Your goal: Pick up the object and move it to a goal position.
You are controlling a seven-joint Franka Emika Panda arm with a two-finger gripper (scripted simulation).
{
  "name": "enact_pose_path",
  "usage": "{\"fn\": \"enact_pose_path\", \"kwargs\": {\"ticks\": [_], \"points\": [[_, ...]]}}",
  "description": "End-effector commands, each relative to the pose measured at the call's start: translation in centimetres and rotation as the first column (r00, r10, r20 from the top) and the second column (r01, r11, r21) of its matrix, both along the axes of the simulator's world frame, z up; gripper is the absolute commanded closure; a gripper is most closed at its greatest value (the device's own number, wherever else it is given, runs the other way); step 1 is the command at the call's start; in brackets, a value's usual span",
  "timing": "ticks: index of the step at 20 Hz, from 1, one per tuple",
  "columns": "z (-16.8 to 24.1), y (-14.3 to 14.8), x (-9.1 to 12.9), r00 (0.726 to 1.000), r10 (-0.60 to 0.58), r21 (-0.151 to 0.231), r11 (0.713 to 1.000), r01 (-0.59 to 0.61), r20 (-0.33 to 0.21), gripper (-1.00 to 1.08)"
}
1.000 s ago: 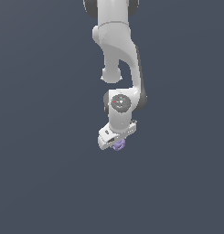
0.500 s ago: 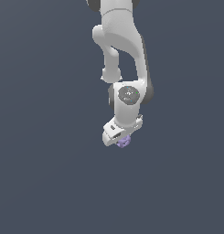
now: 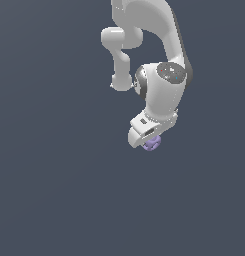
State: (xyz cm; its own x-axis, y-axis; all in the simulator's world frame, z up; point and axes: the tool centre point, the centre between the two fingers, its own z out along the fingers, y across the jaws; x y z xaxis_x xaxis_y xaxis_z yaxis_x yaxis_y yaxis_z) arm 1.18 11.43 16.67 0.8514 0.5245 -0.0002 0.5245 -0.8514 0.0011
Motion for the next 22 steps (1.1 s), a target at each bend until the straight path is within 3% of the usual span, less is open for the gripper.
{"fn": "enact_pose_path", "kwargs": {"ticks": [1, 13, 22], "points": [[2.7, 1.7, -0.2, 1.000, 0.000, 0.000, 1.000, 0.000, 0.000, 1.08], [14.5, 9.5, -0.3, 1.000, 0.000, 0.000, 1.000, 0.000, 0.000, 1.08], [19.1, 12.5, -0.1, 1.000, 0.000, 0.001, 1.000, 0.000, 0.000, 1.08]]}}
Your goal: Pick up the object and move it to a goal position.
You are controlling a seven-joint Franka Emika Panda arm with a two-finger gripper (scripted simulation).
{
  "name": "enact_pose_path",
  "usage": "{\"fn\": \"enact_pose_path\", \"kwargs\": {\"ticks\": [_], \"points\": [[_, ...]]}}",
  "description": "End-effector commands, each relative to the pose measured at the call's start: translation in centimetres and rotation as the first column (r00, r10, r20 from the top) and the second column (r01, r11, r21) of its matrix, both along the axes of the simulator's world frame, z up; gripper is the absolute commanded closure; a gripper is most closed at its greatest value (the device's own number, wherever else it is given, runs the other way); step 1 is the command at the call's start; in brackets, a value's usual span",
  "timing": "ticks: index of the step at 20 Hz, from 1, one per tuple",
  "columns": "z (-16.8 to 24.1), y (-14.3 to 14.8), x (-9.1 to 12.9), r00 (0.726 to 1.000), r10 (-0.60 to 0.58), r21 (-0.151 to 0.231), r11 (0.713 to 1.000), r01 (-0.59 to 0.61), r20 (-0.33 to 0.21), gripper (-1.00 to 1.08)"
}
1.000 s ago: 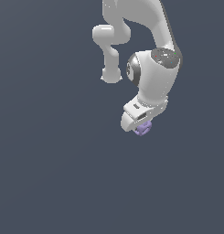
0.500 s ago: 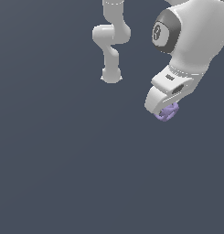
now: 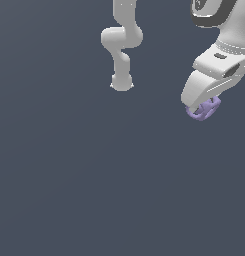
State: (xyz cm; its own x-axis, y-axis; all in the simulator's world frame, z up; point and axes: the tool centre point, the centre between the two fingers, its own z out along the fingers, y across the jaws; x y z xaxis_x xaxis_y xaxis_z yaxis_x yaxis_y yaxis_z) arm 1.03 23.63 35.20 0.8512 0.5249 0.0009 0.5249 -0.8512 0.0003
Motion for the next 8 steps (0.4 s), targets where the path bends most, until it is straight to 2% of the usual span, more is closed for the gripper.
{"fn": "enact_pose_path", "kwargs": {"ticks": [1, 8], "points": [[0.79, 0.52, 0.05, 1.000, -0.001, 0.000, 1.000, 0.001, -0.001, 1.08], [1.59, 1.07, 0.13, 1.000, -0.001, 0.000, 1.000, 0.001, -0.001, 1.08]]}}
